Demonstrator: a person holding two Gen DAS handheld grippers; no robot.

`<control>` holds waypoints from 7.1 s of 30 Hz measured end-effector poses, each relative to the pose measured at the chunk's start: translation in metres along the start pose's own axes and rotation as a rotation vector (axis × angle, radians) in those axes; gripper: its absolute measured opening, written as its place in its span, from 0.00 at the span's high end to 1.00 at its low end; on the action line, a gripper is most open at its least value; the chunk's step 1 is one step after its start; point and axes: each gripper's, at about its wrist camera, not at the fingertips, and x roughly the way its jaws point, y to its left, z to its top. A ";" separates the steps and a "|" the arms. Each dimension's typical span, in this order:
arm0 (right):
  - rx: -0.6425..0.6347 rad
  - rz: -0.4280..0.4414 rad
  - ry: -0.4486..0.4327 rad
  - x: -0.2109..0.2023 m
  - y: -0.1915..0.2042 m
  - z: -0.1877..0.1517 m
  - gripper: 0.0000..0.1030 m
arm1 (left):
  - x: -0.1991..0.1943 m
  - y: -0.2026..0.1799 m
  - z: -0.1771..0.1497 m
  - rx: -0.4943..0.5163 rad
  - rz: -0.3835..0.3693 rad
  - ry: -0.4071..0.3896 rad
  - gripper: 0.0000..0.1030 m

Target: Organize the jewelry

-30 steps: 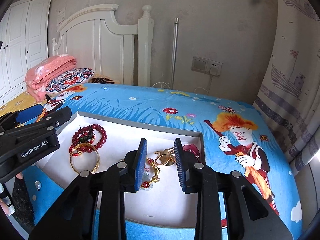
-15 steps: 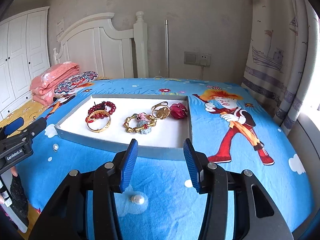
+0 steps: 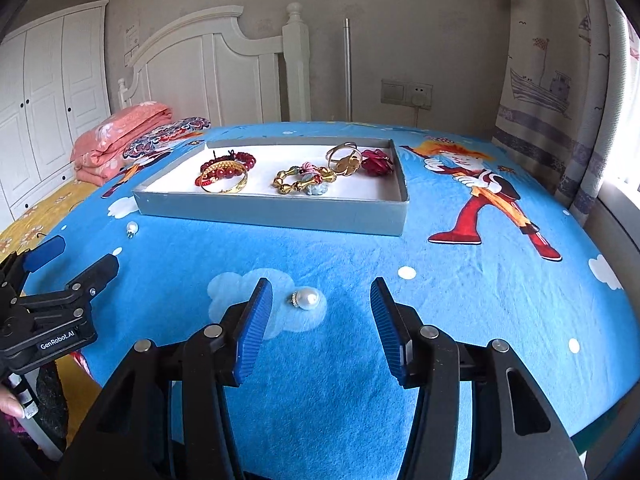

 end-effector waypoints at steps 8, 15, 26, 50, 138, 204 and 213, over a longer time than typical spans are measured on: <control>-0.017 0.010 0.013 0.008 0.006 -0.009 0.53 | 0.009 0.010 -0.013 -0.031 -0.015 0.052 0.05; -0.028 0.000 0.002 0.014 0.010 -0.008 0.53 | 0.012 0.017 -0.017 -0.063 -0.041 0.059 0.04; -0.032 -0.004 0.011 0.025 0.012 0.001 0.53 | 0.013 0.016 -0.019 -0.060 -0.043 0.046 0.04; -0.071 0.035 -0.027 0.020 0.019 -0.006 0.81 | 0.011 0.016 -0.017 -0.064 -0.052 0.065 0.04; -0.082 0.068 -0.057 0.006 0.033 -0.011 0.81 | -0.005 -0.023 -0.007 0.044 -0.112 0.010 0.87; 0.037 -0.030 0.035 0.109 -0.006 0.135 0.48 | 0.130 -0.042 0.154 -0.047 -0.085 0.095 0.31; 0.044 -0.047 0.015 0.085 -0.008 0.133 0.33 | 0.095 -0.028 0.150 -0.063 -0.078 0.005 0.05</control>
